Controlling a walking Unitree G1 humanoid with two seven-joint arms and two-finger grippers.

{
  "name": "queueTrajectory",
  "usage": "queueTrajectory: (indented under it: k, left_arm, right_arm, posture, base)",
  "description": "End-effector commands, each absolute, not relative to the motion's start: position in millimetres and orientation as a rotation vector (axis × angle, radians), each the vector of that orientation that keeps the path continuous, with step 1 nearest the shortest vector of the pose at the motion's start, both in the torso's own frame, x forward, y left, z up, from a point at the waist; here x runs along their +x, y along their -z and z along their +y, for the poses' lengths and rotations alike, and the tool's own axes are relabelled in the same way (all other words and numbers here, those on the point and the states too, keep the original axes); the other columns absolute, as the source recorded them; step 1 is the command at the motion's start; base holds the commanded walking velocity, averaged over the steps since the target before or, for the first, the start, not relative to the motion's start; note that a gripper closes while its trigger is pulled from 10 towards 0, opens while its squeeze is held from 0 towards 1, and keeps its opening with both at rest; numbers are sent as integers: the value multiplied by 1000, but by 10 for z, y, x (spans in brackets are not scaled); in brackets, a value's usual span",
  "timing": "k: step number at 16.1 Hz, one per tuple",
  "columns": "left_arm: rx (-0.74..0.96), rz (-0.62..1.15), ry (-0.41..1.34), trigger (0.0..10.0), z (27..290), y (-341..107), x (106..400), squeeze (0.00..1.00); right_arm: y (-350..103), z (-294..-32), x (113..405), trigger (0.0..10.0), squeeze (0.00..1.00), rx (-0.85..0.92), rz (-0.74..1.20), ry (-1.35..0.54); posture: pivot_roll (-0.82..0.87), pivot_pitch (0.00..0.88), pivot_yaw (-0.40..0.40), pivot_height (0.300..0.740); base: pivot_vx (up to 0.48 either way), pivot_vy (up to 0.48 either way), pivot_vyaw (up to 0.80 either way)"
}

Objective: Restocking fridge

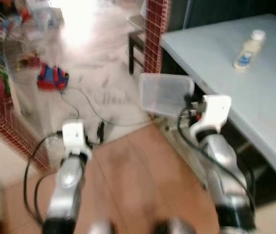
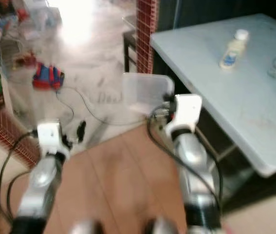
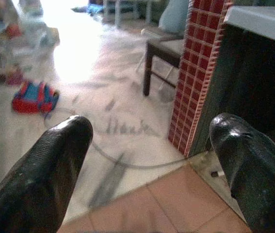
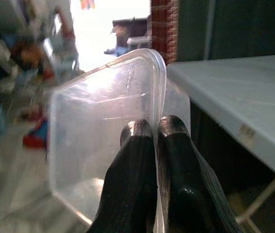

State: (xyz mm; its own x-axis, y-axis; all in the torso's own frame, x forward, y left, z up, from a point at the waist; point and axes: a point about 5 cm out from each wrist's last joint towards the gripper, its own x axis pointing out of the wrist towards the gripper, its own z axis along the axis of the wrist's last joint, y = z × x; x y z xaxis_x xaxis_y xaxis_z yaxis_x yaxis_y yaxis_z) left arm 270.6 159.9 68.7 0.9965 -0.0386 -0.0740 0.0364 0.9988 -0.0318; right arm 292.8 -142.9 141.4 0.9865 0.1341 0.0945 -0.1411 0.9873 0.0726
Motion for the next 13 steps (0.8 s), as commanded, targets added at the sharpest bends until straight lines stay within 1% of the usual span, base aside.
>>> queueTrajectory:
  k: [1, 3, 5, 7, 8, 9, 11, 12, 13]
  left_arm:
    - [-18, 89, 15, 10000, 1690, -664, 2679, 0]
    - [23, 87, 47, 10000, 1747, -666, 2564, 0]
    - [36, 128, 76, 10000, 1763, -602, 2457, 0]
    - [121, 127, 93, 10000, 1863, -609, 2439, 0]
    - [210, 59, 129, 10000, 1958, -756, 2586, 0]
    - [184, -20, 153, 10000, 1972, -927, 2738, 0]
    - [139, -36, 181, 10000, 1935, -1023, 2867, 0]
    - [34, -29, 218, 10000, 1874, -1076, 2969, 0]
    - [-6, -35, 223, 10000, 1847, -1084, 3010, 0]
  right_arm:
    - [-1493, -1362, 2954, 10000, 0, 82, -124, -176]
    - [-1401, -1379, 2953, 10000, 0, 20, -109, -212]
    - [-1339, -1457, 2931, 10000, 0, -2, -97, -198]
    - [-1280, -1562, 2908, 10000, 0, -17, -80, -184]
    - [-1242, -1630, 2917, 10000, 0, -35, -73, -171]
    - [-1236, -1630, 2938, 10000, 0, -37, -76, -164]
    - [-1234, -1601, 2973, 10000, 0, -36, -84, -162]
    - [-1276, -1525, 3024, 10000, 0, -29, -110, -171]
    - [-1286, -1505, 3040, 10000, 0, -25, -117, -172]
  posture:
    - [40, 5, 4, 740]
    - [69, 0, -16, 740]
    - [75, 0, -14, 740]
    - [79, 0, -5, 740]
    - [81, 0, 3, 740]
    - [80, 0, 10, 740]
    - [75, 0, 15, 740]
    - [77, 0, 28, 740]
    - [83, 0, 27, 740]
  base:
    - [0, 0, 800]
    - [0, 0, 0]
    - [0, 0, 0]
    - [0, 0, 0]
    - [0, 0, 0]
    - [0, 0, 0]
    - [0, 0, 0]
    - [0, 0, 0]
    - [0, 0, 0]
